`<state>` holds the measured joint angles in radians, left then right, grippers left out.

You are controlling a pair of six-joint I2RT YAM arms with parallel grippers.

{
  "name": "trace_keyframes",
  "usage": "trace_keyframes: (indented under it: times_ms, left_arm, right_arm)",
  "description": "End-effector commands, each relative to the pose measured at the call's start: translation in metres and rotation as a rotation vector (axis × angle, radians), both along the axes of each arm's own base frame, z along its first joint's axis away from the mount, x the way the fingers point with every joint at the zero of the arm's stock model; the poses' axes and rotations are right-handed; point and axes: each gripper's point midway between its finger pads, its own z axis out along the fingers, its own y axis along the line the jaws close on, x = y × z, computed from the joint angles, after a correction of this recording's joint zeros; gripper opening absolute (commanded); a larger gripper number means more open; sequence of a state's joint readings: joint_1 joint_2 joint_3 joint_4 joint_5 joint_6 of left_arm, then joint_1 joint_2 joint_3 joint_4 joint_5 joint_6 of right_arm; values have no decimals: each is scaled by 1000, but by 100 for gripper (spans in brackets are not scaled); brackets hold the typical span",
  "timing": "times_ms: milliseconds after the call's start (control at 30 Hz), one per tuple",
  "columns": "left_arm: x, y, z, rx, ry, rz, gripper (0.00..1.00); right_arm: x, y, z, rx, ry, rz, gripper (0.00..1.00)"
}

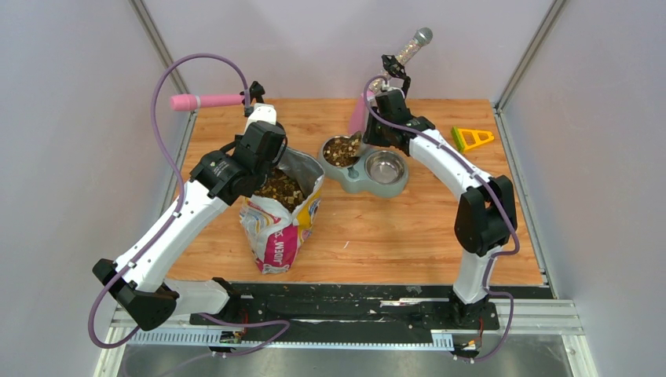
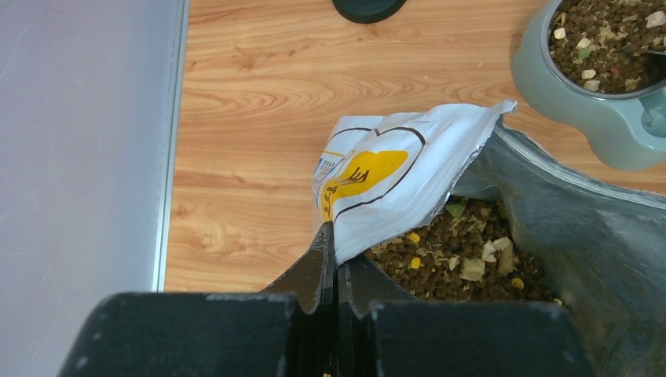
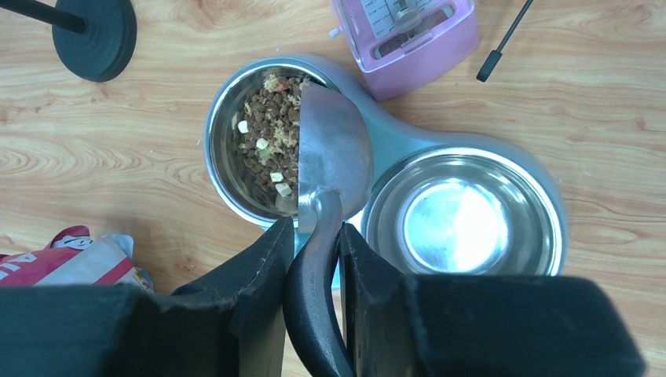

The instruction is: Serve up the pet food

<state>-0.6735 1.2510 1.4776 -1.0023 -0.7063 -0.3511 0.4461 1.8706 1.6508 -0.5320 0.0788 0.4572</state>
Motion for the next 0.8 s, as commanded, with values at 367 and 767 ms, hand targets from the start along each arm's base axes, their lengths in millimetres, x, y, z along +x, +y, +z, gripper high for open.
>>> trace_keyframes:
  times_ms: [367,767]
  left_arm:
    - [8,-1,50,-126,-193,30,0]
    - [8,-1,50,-125,-195,29,0]
  right_arm:
    - [12,-10,62,-2,-158,-31,0]
    - [18,9,65,13,-165,2,0]
